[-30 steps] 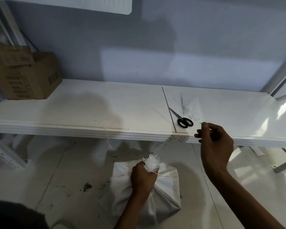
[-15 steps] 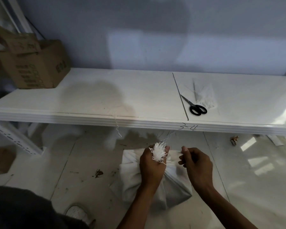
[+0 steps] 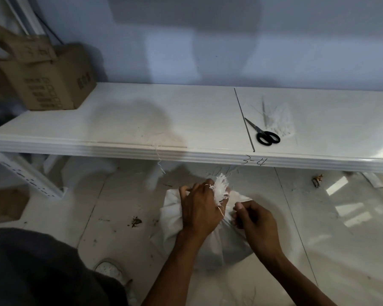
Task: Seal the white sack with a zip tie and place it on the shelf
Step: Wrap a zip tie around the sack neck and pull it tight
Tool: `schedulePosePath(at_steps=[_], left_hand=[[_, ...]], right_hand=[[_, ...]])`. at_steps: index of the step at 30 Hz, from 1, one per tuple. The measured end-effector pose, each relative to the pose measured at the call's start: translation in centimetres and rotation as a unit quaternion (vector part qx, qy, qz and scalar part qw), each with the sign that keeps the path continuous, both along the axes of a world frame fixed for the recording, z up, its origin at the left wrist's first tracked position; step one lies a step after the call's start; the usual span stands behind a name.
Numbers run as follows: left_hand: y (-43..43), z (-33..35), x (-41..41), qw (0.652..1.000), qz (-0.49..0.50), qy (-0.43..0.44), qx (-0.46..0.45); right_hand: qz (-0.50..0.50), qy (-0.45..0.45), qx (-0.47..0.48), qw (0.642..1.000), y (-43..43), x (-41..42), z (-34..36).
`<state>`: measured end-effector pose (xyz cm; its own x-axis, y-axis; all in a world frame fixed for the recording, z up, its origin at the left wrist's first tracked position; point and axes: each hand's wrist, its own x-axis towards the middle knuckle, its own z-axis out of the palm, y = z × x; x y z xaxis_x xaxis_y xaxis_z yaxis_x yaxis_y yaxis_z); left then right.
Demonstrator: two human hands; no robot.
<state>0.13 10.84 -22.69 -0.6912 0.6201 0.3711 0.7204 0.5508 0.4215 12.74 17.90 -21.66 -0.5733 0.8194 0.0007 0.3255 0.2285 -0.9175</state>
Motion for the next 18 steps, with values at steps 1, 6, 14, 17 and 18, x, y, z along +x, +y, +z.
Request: schedulePosePath(at_steps=[1,6,14,17,18], left_hand=[[-0.1,0.2,-0.1,1.000,-0.002,0.005,-0.017],[-1.7,0.2,-1.2,0.995,-0.044,-0.092,0.009],[-4.5,2.4,-3.2,0.989,-0.115,-0.082,-0.033],[-5.2,3.5,-4.0,0.966,-0.161,-0.196,-0.053],[-5.4,3.8,-4.2,0.959,-0.166,-0.220,-0.061]], right_hand=[[0.001,-0.008,0.002,1.000,-0.1,0.1,-0.1],[0.001,-0.053,0.024,0.998,-0.9,0.5,-0.8],[0.018,-0.055,0.012,0.998,-2.7,0.3,-1.3],[0.023,-0.048,0.012,0.999,-2.6,0.3,-1.2],[0.021,-0.046,0.011,0.999,-2.5,0.4,-1.2]])
